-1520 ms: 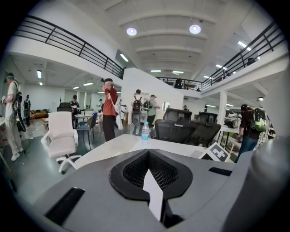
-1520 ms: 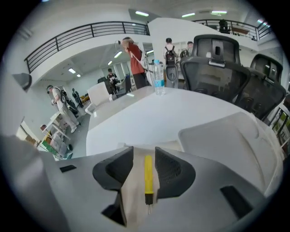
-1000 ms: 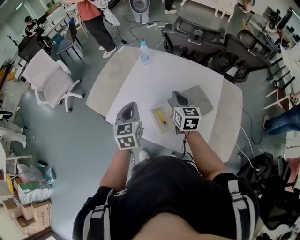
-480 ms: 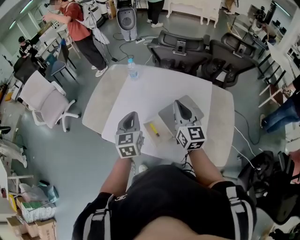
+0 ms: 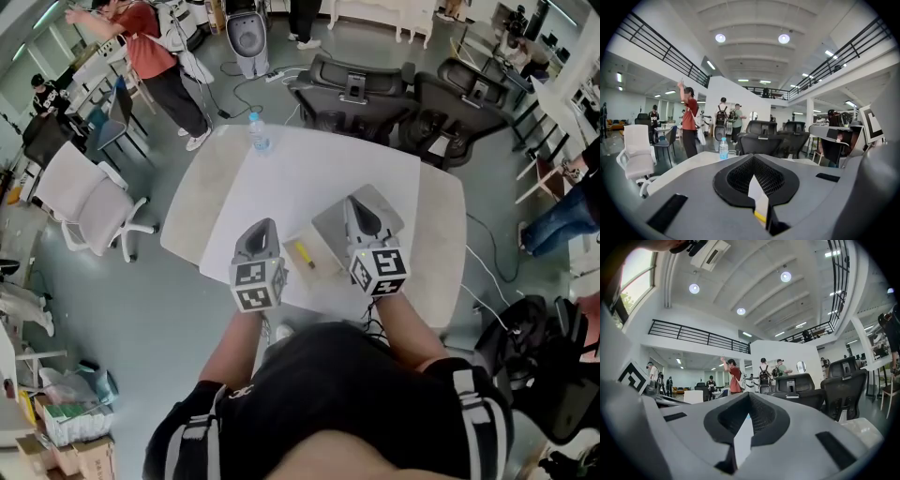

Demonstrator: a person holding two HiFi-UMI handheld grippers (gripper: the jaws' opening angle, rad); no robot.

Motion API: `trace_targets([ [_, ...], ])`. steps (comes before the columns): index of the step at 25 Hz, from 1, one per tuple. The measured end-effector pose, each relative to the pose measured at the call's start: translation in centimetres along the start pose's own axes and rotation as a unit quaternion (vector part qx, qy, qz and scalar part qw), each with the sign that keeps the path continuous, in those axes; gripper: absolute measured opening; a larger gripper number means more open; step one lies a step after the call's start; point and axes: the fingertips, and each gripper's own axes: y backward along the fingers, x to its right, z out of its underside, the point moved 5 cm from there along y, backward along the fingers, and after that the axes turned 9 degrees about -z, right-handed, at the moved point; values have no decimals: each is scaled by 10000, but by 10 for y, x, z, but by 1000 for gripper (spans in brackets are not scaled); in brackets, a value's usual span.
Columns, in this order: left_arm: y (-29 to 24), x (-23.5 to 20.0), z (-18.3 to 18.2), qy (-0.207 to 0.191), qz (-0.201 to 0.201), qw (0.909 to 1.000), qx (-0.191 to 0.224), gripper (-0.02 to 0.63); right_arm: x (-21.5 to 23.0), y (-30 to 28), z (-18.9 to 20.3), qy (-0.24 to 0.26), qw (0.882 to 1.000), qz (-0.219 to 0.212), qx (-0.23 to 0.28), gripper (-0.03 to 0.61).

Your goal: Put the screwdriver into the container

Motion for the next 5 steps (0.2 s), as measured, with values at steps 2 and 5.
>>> trace_targets([
  [2,0,0,1,0,6,10000,1,12,0,-1,0,1,10000,-1,-4,12],
  [5,0,-1,0,-7,29,10000,43,12,-2,-2,0,11,10000,-5,-20,12],
])
